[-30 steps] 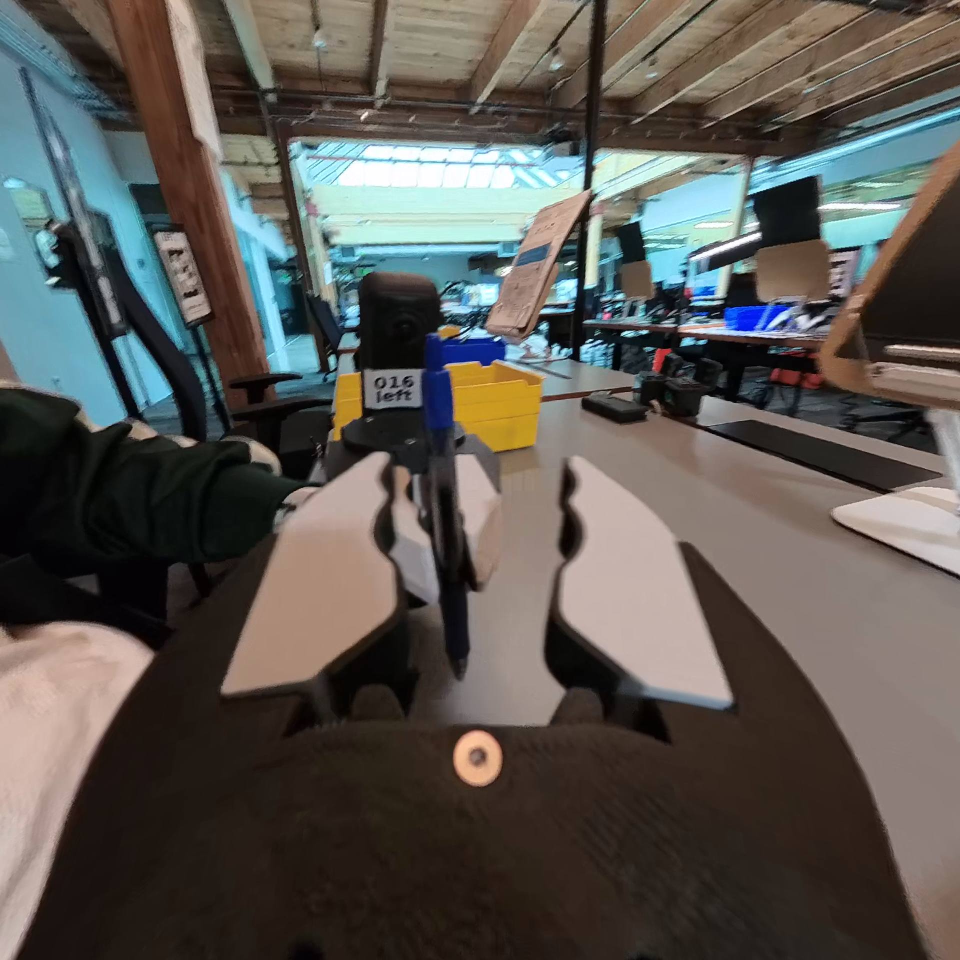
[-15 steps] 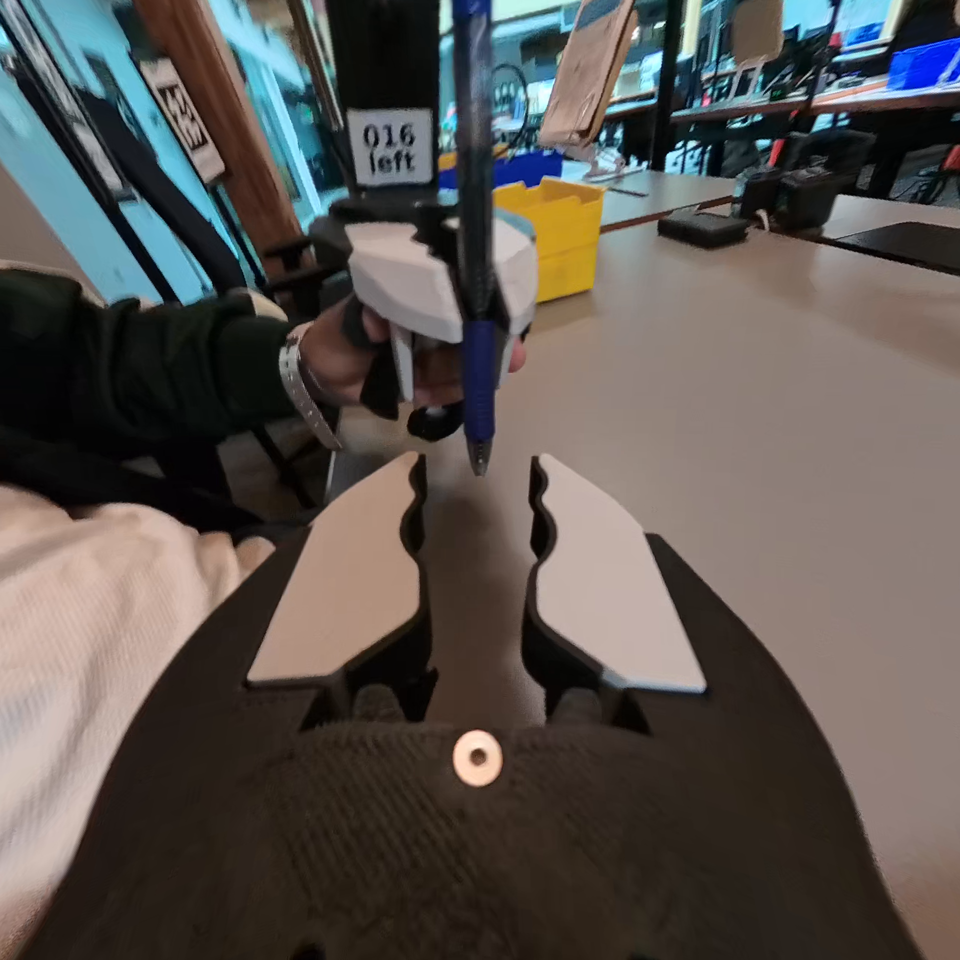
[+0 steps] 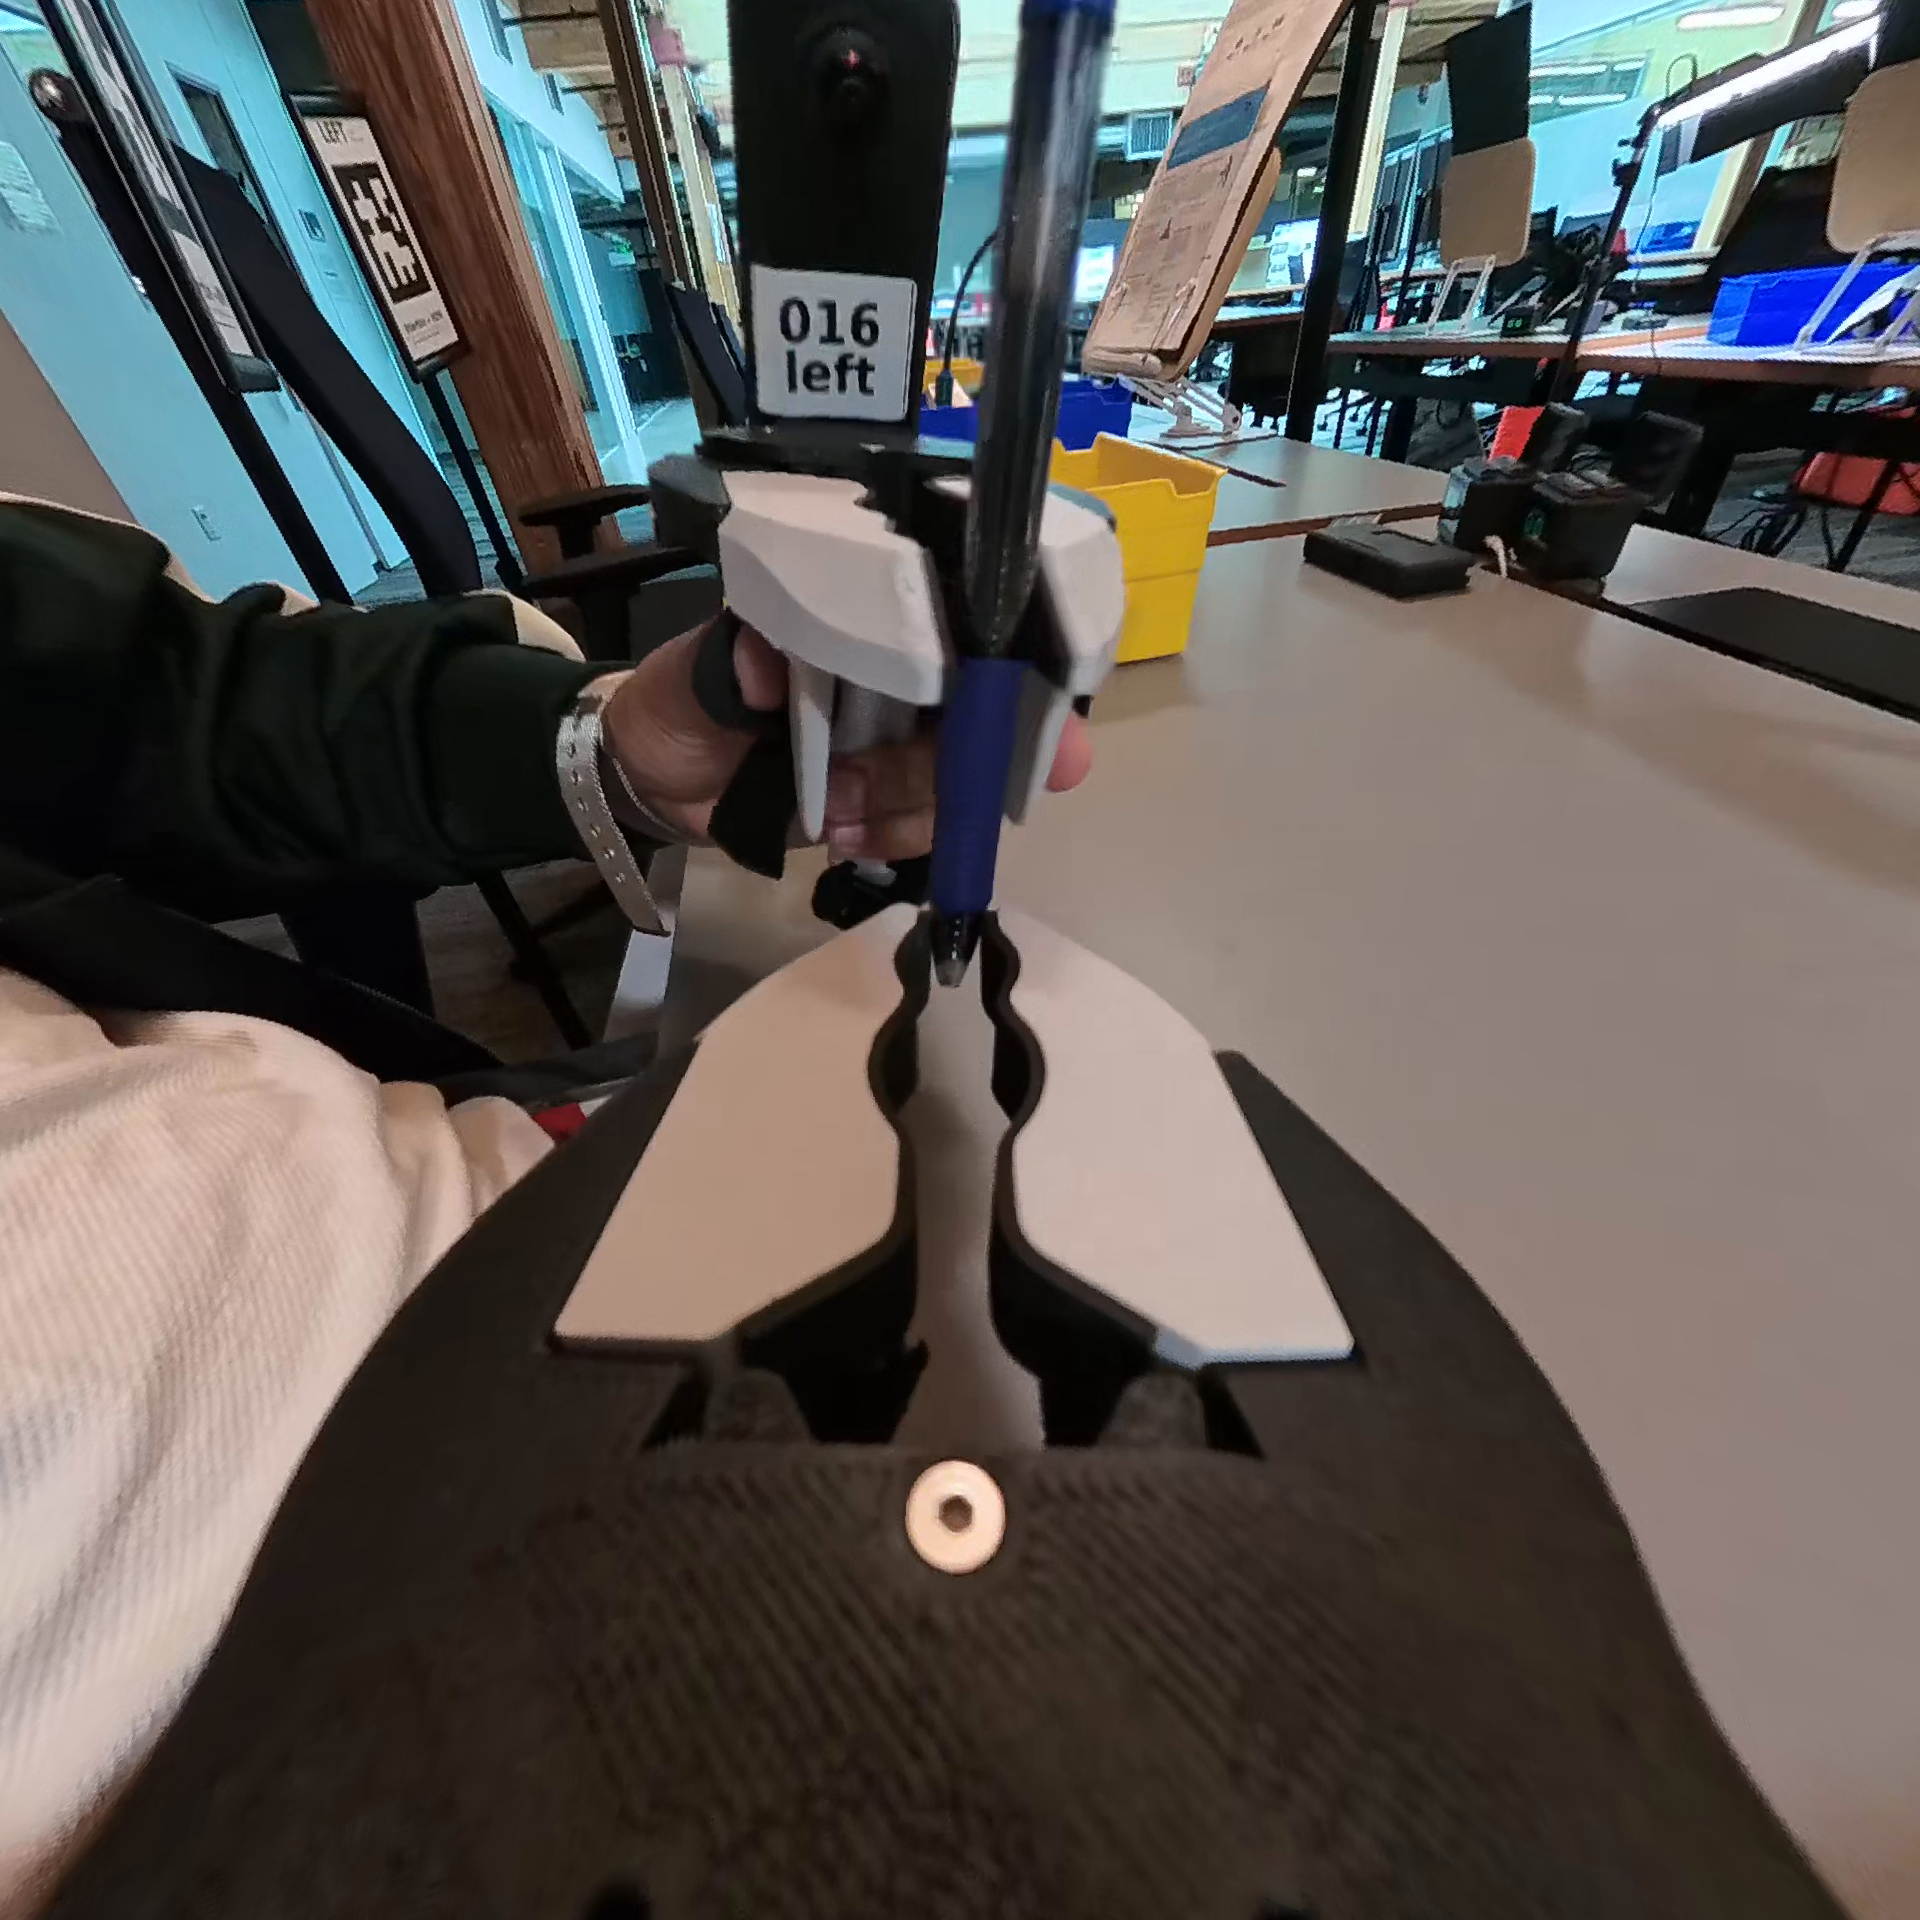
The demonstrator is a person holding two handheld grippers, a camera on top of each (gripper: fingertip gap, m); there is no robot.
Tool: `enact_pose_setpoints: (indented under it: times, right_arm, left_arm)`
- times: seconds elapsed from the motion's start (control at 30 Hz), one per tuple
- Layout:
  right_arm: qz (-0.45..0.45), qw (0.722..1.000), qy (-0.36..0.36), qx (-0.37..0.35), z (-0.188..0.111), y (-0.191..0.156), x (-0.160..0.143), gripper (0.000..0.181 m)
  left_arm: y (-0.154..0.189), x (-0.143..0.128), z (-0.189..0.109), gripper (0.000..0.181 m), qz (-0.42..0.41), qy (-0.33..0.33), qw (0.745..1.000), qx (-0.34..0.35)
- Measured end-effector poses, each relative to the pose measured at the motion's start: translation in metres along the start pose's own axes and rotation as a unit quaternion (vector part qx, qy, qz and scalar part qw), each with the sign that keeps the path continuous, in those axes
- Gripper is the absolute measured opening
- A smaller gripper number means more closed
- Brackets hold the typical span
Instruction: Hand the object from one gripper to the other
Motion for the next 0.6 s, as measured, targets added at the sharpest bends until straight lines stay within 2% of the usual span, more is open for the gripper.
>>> enact_pose_setpoints:
  times: [0.03,0.1,0.27,0.33,0.47,0.6]
  right_arm:
    - [0.003,1.0,0.008,0.002,-0.001,0.0,0.003,0.009]
    - [0.009,1.0,0.026,0.007,-0.003,-0.002,0.008,0.009]
    - [0.029,0.997,0.066,0.016,-0.009,0.0,0.02,0.008]
    - [0.045,0.996,0.078,0.018,-0.01,0.001,0.023,0.008]
    - [0.041,0.996,0.075,0.02,-0.01,0.0,0.022,0.009]
    - [0.015,0.999,0.042,0.014,-0.004,-0.004,0.013,0.008]
  left_arm:
    - [-0.001,0.001,0.0,0.015,0.0,0.006,1.0,0.003]
    - [-0.003,0.005,0.0,0.044,0.001,0.023,1.0,0.013]
    - [-0.001,0.005,0.0,0.048,-0.006,0.038,0.999,-0.004]
    - [0.002,0.006,0.0,0.043,-0.007,0.043,0.999,-0.015]
    - [0.006,0.008,0.0,0.012,-0.013,0.044,0.999,-0.029]
    - [0.004,0.013,-0.004,0.009,-0.025,0.062,0.997,-0.029]
Point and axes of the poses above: each gripper's, where its closed fingertips meet, z out along the fingers, x out of its top, y = z × x across the jaws, the point moved 1 cm from there along -z, back along the fingers, and after that the axes turned 7 degrees about -x, right-handed, at the moved point
